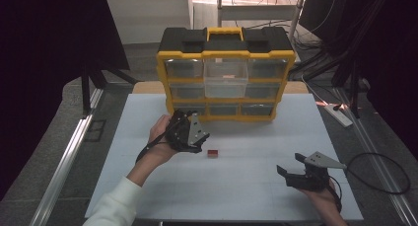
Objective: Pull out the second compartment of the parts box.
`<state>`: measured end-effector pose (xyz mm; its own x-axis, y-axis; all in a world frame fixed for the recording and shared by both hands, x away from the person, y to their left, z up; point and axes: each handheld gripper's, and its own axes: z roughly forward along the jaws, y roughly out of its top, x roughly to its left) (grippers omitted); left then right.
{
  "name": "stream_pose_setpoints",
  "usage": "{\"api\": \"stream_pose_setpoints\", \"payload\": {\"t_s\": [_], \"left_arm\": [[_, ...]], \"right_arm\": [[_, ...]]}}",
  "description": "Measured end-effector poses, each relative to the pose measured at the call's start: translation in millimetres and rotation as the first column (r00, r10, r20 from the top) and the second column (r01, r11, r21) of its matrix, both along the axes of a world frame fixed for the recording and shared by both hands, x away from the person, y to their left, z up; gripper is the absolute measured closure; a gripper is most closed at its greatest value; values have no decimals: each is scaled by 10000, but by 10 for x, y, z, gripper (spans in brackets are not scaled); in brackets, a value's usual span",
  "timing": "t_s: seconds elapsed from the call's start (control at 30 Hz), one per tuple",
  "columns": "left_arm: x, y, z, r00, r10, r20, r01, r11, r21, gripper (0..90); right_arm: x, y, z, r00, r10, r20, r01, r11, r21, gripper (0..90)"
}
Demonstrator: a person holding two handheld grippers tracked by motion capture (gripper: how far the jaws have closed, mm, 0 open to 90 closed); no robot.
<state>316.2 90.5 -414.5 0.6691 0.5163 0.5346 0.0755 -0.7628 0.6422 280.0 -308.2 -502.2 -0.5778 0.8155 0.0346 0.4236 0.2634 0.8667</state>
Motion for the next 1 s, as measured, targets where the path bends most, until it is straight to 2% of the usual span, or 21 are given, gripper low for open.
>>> {"api": "stream_pose_setpoints", "payload": {"t_s": [0.2,0.27,0.37,0.5,0.57,0.73,0.83,1.0], "left_arm": [[-2,7,-11,9991,-114,-417,92,9986,-525,179],[-3,7,-16,9989,-122,-452,96,9984,-558,176],[5,7,-41,9972,-167,-735,122,9980,-621,162],[12,15,-37,9963,-187,-841,119,9966,-814,161],[11,13,-40,9963,-190,-843,126,9970,-765,160],[21,9,-90,9919,-363,-1218,258,9959,-867,149],[39,-29,-144,9880,-459,-1473,371,9974,-624,147],[59,-105,-191,9838,-650,-1670,552,9965,-629,146]], "right_arm": [[11,-8,7,10000,-27,16,27,10000,51,142],[11,-8,7,10000,-23,22,22,10000,40,141],[7,-4,8,10000,4,14,-4,10000,18,141],[9,-1,7,10000,27,29,-27,10000,-15,141],[7,3,9,10000,51,43,-51,10000,-34,141],[2,2,9,10000,49,45,-49,10000,-41,142],[5,4,8,10000,59,34,-58,10000,-55,141],[6,9,9,9999,92,57,-91,9999,-93,142]]}}
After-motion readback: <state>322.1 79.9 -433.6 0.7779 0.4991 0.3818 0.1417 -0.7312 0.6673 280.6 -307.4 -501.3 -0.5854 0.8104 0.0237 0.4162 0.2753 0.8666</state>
